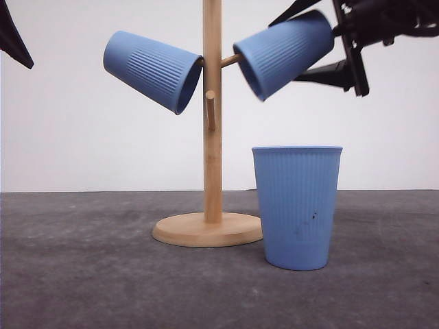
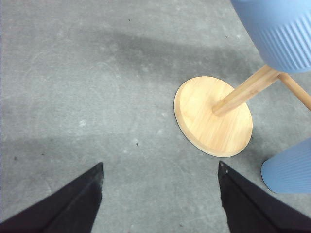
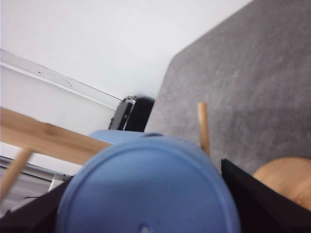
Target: Place three cups
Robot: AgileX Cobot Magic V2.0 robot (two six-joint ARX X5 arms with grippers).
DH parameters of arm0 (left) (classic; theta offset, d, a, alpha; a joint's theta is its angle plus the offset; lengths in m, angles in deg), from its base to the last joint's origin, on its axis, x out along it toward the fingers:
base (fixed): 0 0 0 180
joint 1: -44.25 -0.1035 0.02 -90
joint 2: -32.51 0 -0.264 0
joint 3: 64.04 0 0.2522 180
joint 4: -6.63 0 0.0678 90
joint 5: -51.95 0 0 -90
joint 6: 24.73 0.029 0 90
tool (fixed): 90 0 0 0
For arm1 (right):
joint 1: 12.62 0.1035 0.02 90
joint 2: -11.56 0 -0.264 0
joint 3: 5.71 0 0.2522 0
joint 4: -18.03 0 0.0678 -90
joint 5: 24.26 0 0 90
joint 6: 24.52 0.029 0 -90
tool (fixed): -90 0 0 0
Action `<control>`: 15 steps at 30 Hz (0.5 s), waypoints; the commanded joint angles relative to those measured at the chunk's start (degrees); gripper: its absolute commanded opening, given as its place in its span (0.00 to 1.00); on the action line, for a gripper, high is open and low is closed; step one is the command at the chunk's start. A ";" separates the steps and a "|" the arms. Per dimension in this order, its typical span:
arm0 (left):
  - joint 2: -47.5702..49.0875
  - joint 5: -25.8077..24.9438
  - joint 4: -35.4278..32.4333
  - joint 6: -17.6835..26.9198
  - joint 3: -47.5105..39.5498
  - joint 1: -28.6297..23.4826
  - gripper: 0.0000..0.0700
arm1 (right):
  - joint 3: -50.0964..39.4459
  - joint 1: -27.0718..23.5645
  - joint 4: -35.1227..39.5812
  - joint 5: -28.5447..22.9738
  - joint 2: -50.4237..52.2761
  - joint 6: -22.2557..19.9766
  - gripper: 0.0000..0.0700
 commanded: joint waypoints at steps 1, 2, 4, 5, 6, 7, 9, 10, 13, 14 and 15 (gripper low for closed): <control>-0.20 -0.11 -0.37 0.85 0.48 0.07 0.62 | 1.05 0.59 0.89 -0.11 -1.01 -1.53 0.67; -0.20 -0.11 -0.37 0.85 0.48 0.07 0.62 | 1.05 0.82 0.89 -0.16 -1.26 -1.58 0.70; -0.20 -0.11 -0.39 0.85 0.48 0.07 0.62 | 1.05 1.18 0.89 -0.11 -1.60 -1.73 0.70; -0.20 -0.11 -0.37 0.85 0.48 0.07 0.62 | 1.05 1.34 0.87 -0.11 -1.69 -1.91 0.70; -0.20 -0.11 -0.39 0.83 0.48 0.07 0.62 | 1.05 1.44 0.87 -0.07 -1.69 -2.23 0.70; -0.20 -0.11 -0.37 0.83 0.48 0.07 0.62 | 1.05 1.62 0.85 -0.09 -1.69 -2.47 0.71; -0.20 -0.11 -0.37 0.83 0.48 0.07 0.62 | 1.05 2.12 0.85 -0.07 -1.69 -2.58 0.71; -0.20 -0.11 -0.39 0.83 0.48 0.07 0.62 | 1.05 2.36 0.85 -0.09 -1.69 -2.73 0.71; -0.20 -0.11 -0.37 0.79 0.48 0.07 0.62 | 1.05 2.78 0.83 -0.33 -1.69 -2.96 0.79; -0.20 -0.11 -0.35 0.79 0.48 0.07 0.62 | 1.05 2.87 0.83 -0.40 -1.69 -2.96 0.83; -0.20 -0.11 -0.35 0.79 0.48 0.07 0.62 | 1.05 2.96 0.83 -0.54 -1.69 -2.96 0.86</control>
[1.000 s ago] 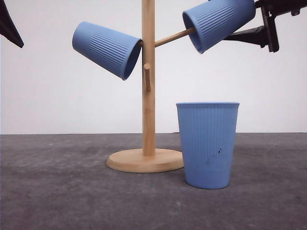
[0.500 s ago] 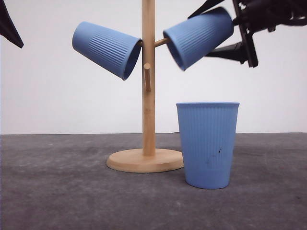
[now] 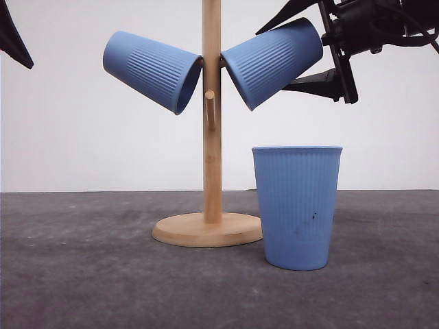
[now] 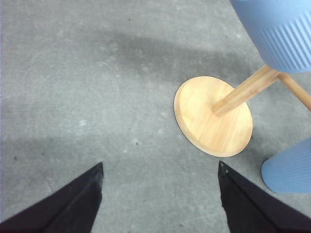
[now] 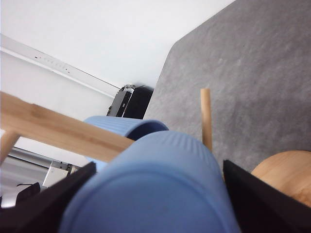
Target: Place three cups
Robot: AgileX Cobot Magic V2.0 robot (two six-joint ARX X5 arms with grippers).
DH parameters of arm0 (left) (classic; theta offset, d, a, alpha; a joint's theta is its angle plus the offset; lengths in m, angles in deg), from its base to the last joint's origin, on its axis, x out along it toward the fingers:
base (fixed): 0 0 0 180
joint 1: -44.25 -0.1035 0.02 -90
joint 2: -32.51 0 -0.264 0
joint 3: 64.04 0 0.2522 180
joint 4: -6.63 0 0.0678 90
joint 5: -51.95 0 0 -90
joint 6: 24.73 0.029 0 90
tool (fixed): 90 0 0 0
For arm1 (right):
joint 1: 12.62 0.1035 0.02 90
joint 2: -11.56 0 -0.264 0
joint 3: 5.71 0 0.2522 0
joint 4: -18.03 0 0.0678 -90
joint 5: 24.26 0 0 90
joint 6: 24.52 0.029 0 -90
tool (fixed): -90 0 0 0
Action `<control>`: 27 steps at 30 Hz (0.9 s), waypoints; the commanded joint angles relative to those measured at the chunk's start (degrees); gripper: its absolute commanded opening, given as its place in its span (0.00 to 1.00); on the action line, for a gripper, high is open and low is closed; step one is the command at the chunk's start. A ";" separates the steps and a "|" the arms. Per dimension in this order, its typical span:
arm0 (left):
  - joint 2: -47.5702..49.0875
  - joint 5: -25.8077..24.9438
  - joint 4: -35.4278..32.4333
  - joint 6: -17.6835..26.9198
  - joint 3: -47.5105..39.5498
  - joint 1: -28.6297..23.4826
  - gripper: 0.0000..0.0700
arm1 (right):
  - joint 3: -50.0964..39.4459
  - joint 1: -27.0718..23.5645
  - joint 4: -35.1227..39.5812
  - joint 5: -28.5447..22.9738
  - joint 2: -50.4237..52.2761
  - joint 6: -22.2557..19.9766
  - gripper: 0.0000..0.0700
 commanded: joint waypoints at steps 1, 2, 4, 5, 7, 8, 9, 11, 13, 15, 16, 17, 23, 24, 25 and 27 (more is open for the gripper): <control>-0.20 -0.11 -0.39 0.77 0.48 0.07 0.62 | 1.05 0.44 0.74 -0.43 -0.90 -0.92 0.89; -0.20 -0.11 -0.39 0.65 0.48 0.07 0.62 | 1.05 0.48 0.74 -0.62 -0.90 -0.94 0.91; -0.20 -0.11 -0.39 -0.08 0.48 0.07 0.62 | 1.05 0.42 0.74 -0.51 -0.87 -1.11 0.91; -0.20 -0.11 -0.39 -0.39 0.48 0.07 0.62 | 1.05 0.32 0.72 -0.23 -0.78 -1.12 0.91; -0.20 -0.11 -0.39 -0.44 0.48 0.07 0.62 | 1.03 -0.08 0.60 0.73 -0.42 -1.14 0.93; -0.20 -0.11 -0.39 -0.44 0.48 0.07 0.62 | 0.98 -0.24 0.13 0.67 -0.04 -1.32 0.96; -0.20 -0.11 -0.39 -0.44 0.48 0.07 0.62 | 0.96 -0.28 -0.48 0.56 0.28 -1.87 0.97; -0.20 -0.11 -0.33 -0.44 0.48 0.07 0.62 | 0.92 -0.28 -3.15 0.48 1.28 -3.67 0.97; -0.20 -0.11 -0.24 -0.44 0.48 0.07 0.62 | 0.87 -0.28 -6.65 0.50 2.41 -5.99 0.97; -0.20 -0.11 0.01 -0.44 0.48 0.07 0.62 | 0.87 -0.28 -11.30 0.48 3.85 -9.16 0.97; -0.20 -0.11 0.15 -0.44 0.48 0.07 0.62 | 0.85 -0.28 -13.48 0.48 4.60 -10.69 0.97; -0.20 -0.11 0.31 -0.44 0.48 0.07 0.62 | 0.85 -0.28 -15.56 0.48 5.33 -12.02 0.97; -0.20 -0.11 1.07 -0.44 0.48 0.07 0.62 | -0.22 -0.28 -25.33 -1.36 10.63 -17.85 0.97; -0.20 -0.11 1.09 -0.44 0.48 0.07 0.62 | -0.52 -0.28 -26.93 -1.70 11.43 -18.96 0.97; -0.20 -0.11 1.09 -0.44 0.48 0.07 0.62 | -0.85 -0.28 -28.65 -1.99 12.21 -19.97 0.97; -0.20 -0.11 1.09 -0.46 0.48 0.07 0.62 | -1.60 -0.19 -32.49 -3.01 13.72 -22.24 0.97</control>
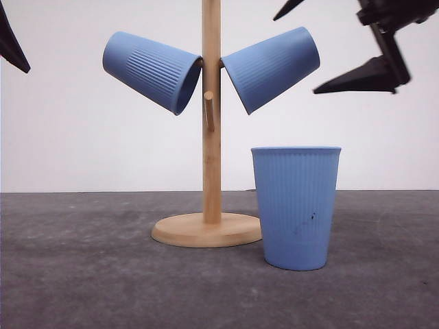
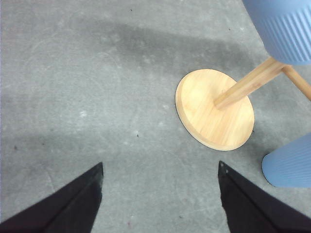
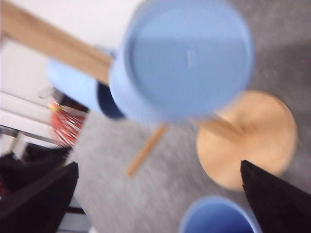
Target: Place three cups
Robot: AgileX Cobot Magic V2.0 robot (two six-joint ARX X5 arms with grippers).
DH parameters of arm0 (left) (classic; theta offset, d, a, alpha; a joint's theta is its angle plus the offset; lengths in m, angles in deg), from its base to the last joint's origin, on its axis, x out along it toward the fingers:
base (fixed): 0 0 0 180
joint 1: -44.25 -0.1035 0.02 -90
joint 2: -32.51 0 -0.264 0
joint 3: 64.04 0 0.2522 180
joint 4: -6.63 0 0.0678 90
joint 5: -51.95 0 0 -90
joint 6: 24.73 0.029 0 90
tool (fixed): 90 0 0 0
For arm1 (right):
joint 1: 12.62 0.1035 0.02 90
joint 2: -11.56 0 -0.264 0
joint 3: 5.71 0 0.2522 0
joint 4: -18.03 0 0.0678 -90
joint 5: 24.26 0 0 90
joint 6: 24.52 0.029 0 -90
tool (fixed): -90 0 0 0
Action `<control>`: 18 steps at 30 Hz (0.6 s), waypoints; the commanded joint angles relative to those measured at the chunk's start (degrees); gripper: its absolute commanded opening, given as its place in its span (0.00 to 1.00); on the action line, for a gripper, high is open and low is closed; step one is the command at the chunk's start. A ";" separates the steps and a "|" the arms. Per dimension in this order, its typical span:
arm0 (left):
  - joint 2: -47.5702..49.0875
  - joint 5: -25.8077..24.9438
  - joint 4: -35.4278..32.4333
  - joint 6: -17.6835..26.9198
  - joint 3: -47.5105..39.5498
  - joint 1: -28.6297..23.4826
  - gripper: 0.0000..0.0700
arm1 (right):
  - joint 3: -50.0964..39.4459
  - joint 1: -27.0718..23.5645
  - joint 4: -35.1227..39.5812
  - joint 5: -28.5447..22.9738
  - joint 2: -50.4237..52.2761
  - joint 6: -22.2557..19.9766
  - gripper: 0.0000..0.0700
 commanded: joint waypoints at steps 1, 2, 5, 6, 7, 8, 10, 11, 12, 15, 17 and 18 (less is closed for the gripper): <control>-0.20 -0.11 -0.48 -0.02 0.48 0.07 0.62 | -0.59 0.31 -2.82 -0.91 0.20 -4.69 0.97; -0.20 -0.11 -0.48 0.00 0.48 0.07 0.62 | -1.10 0.37 -4.59 -1.78 0.69 -5.80 0.97; -0.20 -0.11 -0.39 -0.22 0.48 0.07 0.62 | -2.61 0.97 -7.76 -5.54 1.32 -8.08 0.97; -0.20 -0.11 -0.28 -0.20 0.48 0.07 0.62 | -2.89 1.41 -8.94 -6.94 1.31 -8.89 0.97; -0.20 -0.11 -0.12 -0.20 0.48 0.07 0.62 | -3.02 1.99 -10.32 -8.33 1.24 -9.80 0.97; -0.20 -0.11 0.16 -0.20 0.48 0.07 0.62 | -3.04 2.81 -11.91 -10.02 1.16 -10.89 0.97; -0.20 -0.11 0.73 -0.19 0.48 0.07 0.62 | -3.06 4.48 -13.96 -13.36 1.10 -12.06 0.95; -0.20 -0.11 1.01 -0.17 0.48 0.07 0.62 | -3.06 5.61 -14.80 -15.77 1.10 -12.33 0.92; -0.20 -0.11 1.07 -0.17 0.48 0.07 0.62 | -3.06 6.52 -15.29 -17.91 1.10 -12.49 0.87; -0.20 -0.11 1.07 -0.20 0.48 0.07 0.62 | -3.08 9.20 -16.14 -24.38 0.84 -13.20 0.81; -0.20 -0.11 1.07 -0.20 0.48 0.07 0.62 | -3.06 10.79 -16.84 -26.48 0.06 -13.32 0.81; -0.20 -0.11 1.07 -0.20 0.48 0.07 0.62 | -3.06 11.54 -17.23 -27.07 -0.56 -13.31 0.81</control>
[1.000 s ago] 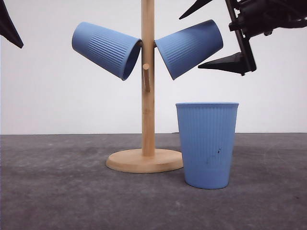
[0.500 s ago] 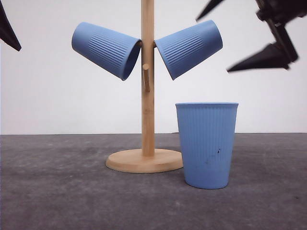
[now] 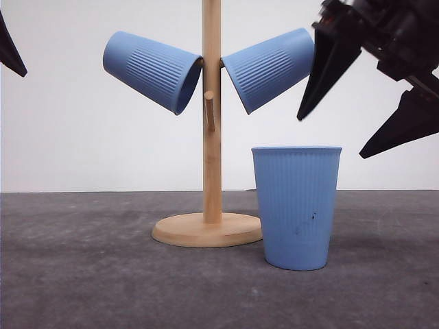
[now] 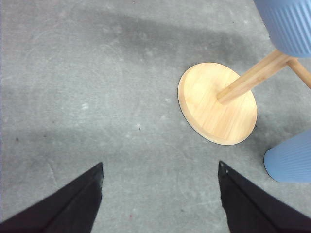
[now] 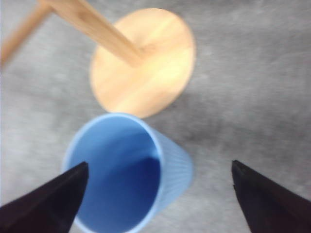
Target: Place three cups
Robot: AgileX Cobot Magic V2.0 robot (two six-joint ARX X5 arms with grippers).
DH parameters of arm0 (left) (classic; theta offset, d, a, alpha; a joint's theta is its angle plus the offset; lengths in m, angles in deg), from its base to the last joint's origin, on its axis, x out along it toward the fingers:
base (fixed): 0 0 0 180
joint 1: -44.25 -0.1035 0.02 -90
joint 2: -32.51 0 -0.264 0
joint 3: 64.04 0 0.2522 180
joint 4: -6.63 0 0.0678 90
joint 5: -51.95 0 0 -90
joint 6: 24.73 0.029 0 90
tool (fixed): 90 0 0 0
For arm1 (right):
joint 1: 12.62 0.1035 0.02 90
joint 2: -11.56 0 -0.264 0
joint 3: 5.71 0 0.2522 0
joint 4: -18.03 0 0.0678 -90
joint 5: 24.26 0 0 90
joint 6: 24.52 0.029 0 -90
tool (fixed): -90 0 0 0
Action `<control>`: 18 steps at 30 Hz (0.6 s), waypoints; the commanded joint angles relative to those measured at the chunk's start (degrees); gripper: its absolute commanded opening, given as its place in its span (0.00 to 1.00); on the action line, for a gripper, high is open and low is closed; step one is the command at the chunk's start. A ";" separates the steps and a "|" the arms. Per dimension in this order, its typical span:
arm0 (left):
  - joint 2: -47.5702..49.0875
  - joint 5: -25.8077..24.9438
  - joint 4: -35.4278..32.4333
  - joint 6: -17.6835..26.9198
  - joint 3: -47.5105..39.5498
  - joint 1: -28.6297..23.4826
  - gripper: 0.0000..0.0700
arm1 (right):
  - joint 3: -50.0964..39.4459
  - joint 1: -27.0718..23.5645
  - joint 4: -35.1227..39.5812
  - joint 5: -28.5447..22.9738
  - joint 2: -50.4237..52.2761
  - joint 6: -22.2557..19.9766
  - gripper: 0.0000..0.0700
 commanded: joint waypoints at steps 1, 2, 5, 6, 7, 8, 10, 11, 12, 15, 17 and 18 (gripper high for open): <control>-0.20 -0.11 -0.33 -0.17 0.48 0.07 0.62 | 0.44 1.18 -0.43 -0.79 -2.10 -1.04 0.81; -0.20 -0.11 -0.33 -0.17 0.48 0.07 0.62 | 0.44 1.64 -0.63 -0.90 -2.97 -0.95 0.81; -0.20 -0.11 -0.33 -0.17 0.48 0.07 0.62 | 0.44 2.72 -0.96 -1.21 -5.64 -0.54 0.73; -0.20 -0.11 -0.33 -0.17 0.48 0.07 0.62 | 0.44 3.06 -0.94 -1.57 -6.50 -0.33 0.68; -0.20 -0.09 -0.34 -0.16 0.48 0.07 0.62 | 0.44 3.36 -0.94 -2.29 -7.22 -0.27 0.60; -0.20 -0.08 -0.36 -0.15 0.48 0.07 0.62 | 0.44 3.63 -0.98 -3.04 -7.88 -0.24 0.52; -0.20 -0.08 -0.37 -0.15 0.48 0.07 0.62 | 0.44 4.01 -1.14 -3.92 -8.97 -0.27 0.35; -0.20 -0.09 -0.36 -0.15 0.48 0.07 0.62 | 0.44 4.09 -1.32 -4.00 -9.36 -0.29 0.27; -0.20 -0.09 -0.33 -0.15 0.48 0.07 0.62 | 0.44 4.12 -1.60 -3.99 -9.68 -0.31 0.18; -0.20 -0.20 0.02 -0.20 0.48 0.07 0.62 | 0.44 4.12 -2.64 -3.26 -9.78 -0.96 0.00; -0.19 -1.32 0.98 -0.20 0.51 0.07 0.62 | 0.46 4.12 -3.56 -1.46 -9.38 -1.46 0.00; -0.17 -2.33 1.72 -0.22 0.53 0.07 0.62 | 0.46 4.12 -4.08 -0.07 -9.04 -1.67 0.00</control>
